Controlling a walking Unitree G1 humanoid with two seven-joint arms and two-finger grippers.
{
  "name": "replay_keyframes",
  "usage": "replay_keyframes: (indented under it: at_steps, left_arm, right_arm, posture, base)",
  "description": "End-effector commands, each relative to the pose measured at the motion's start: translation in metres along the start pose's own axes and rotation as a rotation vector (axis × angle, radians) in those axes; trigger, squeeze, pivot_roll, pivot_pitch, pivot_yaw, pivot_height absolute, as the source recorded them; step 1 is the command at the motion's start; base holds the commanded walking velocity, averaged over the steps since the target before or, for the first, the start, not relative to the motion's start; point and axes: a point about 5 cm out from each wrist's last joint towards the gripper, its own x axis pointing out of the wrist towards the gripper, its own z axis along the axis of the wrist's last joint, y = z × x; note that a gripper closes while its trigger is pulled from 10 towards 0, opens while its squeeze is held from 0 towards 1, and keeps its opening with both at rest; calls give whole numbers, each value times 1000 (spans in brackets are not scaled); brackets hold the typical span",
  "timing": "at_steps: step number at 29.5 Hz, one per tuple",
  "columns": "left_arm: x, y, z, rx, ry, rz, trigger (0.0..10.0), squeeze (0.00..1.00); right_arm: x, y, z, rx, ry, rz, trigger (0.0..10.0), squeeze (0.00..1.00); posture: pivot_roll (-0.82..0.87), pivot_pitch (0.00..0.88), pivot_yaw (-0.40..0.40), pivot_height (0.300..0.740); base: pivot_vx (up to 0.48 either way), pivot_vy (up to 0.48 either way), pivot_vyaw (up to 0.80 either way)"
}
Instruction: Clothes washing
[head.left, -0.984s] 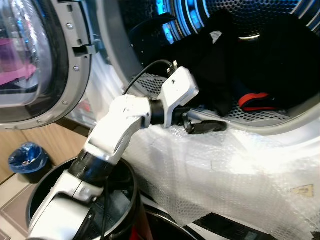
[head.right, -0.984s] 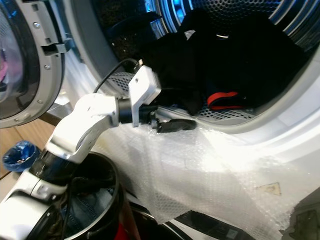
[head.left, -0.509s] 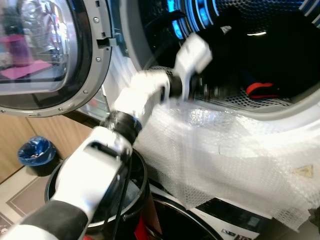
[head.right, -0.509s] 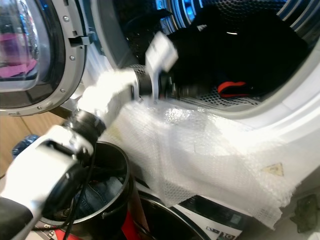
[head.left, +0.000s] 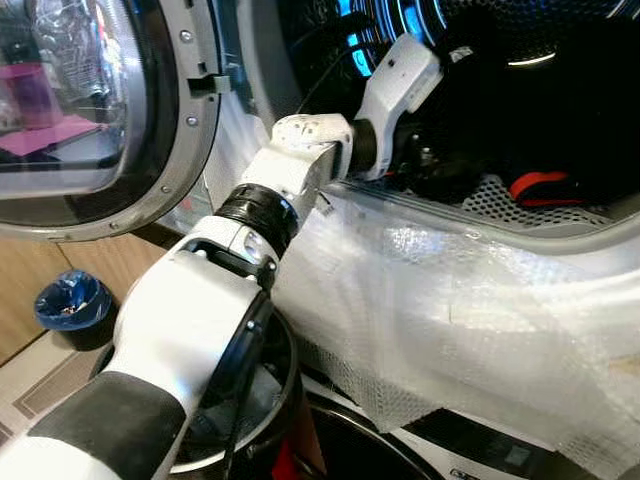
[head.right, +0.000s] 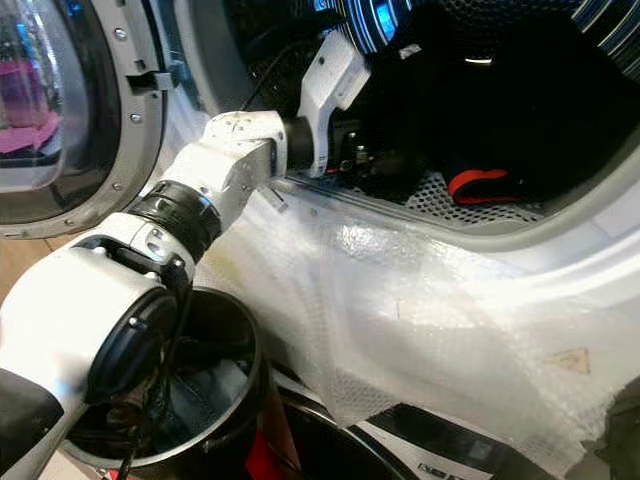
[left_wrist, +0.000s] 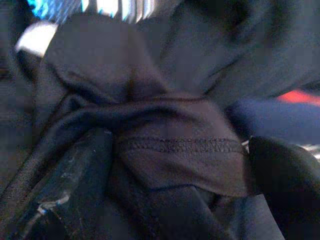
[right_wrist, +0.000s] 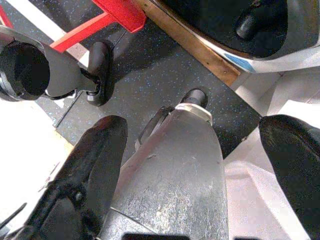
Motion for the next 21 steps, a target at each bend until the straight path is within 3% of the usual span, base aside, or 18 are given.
replay_keyframes:
  at_steps: [1,12,21]
  left_arm:
    - [-2,5,1,16,53,33,10000,0]
    - [-8,15,4,59,89,117,10000,0]
    - [16,-11,9,23,30,-16,10000,0]
  right_arm:
    - [-4,20,-51,37,172,48,10000,0]
    - [-7,25,-69,63,202,44,10000,0]
    - [-11,28,-83,116,213,20,10000,0]
  posture:
    - [-99,91,72,740]
    - [-150,100,95,740]
    - [-226,138,112,740]
  base:
    - [0,0,0]
    - [0,0,0]
    - [0,0,0]
